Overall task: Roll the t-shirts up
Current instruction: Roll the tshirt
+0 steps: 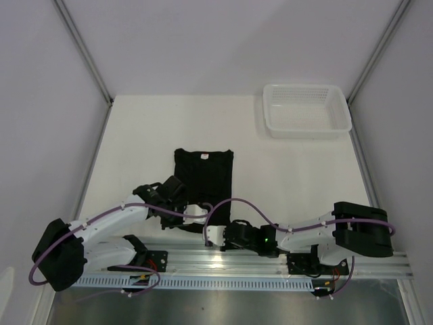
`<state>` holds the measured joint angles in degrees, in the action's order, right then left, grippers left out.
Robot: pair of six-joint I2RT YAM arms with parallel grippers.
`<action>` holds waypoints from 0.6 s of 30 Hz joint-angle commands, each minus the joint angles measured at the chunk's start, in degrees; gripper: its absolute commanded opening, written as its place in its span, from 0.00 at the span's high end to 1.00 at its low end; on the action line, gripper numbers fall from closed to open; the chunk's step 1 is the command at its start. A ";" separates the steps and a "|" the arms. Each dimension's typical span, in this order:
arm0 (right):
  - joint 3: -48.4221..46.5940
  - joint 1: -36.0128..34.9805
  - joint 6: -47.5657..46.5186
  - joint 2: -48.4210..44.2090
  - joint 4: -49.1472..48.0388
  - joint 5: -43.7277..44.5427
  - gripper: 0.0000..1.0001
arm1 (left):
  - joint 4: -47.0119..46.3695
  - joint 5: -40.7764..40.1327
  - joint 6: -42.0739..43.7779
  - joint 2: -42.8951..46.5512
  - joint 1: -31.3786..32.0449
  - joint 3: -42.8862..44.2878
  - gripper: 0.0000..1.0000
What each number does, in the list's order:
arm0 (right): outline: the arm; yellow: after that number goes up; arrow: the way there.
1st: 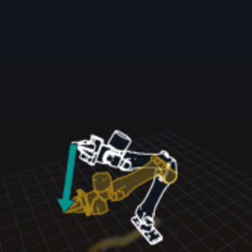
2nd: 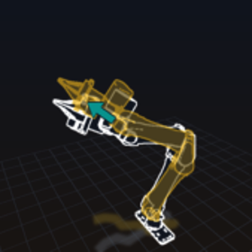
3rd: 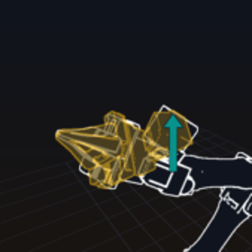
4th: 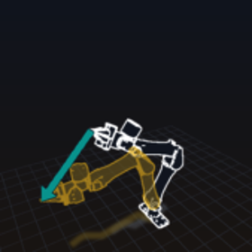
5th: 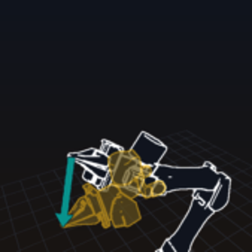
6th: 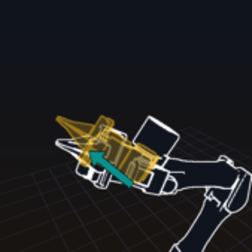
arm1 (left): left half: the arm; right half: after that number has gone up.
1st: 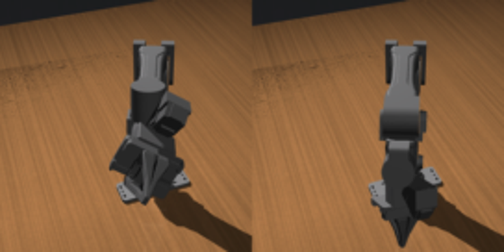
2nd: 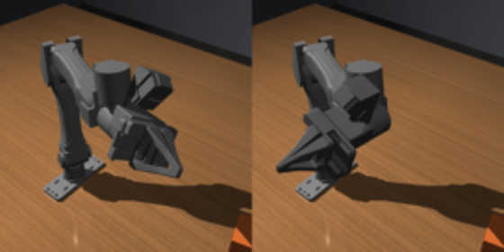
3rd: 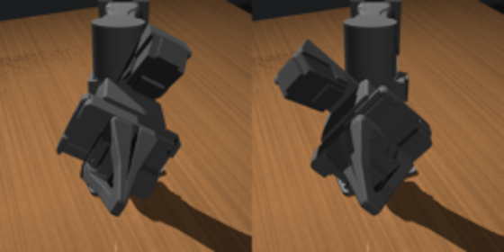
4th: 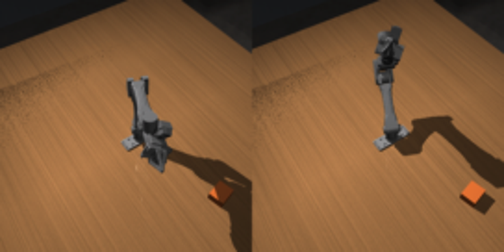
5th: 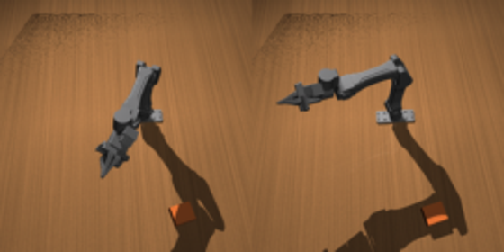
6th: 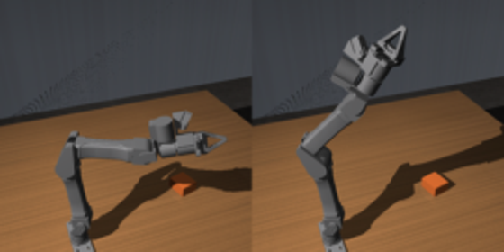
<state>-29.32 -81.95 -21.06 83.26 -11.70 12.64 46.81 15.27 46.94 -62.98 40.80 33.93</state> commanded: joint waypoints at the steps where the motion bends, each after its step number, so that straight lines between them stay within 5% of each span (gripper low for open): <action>1: -2.06 0.30 1.02 -1.61 2.91 0.98 1.00 | 2.32 0.73 -0.09 1.46 -0.54 2.71 0.99; 13: -0.74 6.01 7.17 -16.20 11.44 -19.49 1.00 | 13.57 7.92 1.75 2.34 -1.25 5.70 0.94; 18: -0.91 16.98 7.96 -16.91 11.44 -33.90 1.00 | 14.36 13.99 1.66 -2.05 -1.42 9.57 0.92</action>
<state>-29.82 -70.70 -14.72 66.78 -1.30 -9.85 59.35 22.81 47.57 -63.02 39.92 39.44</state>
